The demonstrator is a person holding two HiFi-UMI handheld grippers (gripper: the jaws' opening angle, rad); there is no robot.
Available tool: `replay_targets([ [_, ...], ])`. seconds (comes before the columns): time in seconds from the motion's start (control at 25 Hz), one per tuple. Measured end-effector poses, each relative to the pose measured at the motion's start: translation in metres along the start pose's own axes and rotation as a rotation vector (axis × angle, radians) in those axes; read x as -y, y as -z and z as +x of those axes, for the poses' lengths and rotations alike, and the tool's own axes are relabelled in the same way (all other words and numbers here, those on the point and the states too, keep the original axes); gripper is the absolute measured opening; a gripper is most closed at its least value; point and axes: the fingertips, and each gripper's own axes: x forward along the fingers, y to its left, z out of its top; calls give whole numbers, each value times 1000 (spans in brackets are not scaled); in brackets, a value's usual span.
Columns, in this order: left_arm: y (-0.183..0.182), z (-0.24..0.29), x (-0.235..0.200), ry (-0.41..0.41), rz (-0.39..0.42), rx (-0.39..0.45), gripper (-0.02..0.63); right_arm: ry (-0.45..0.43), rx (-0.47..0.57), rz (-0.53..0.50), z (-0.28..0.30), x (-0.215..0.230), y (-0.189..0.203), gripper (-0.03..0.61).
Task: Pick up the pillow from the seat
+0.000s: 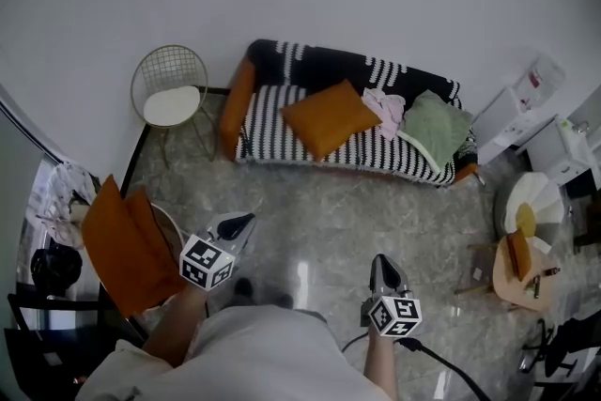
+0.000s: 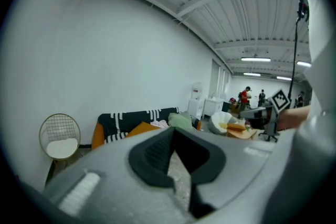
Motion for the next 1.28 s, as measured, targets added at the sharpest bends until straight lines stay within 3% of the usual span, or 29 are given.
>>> replay_targets([
  [0.68,2,20,28,-16,7,-1,-2,-77,-52,-17,0,14,16,5],
  [1.28,-6,81,-59,33,-16,-20,-2,-32,-76,-14,94,11,-4,5],
])
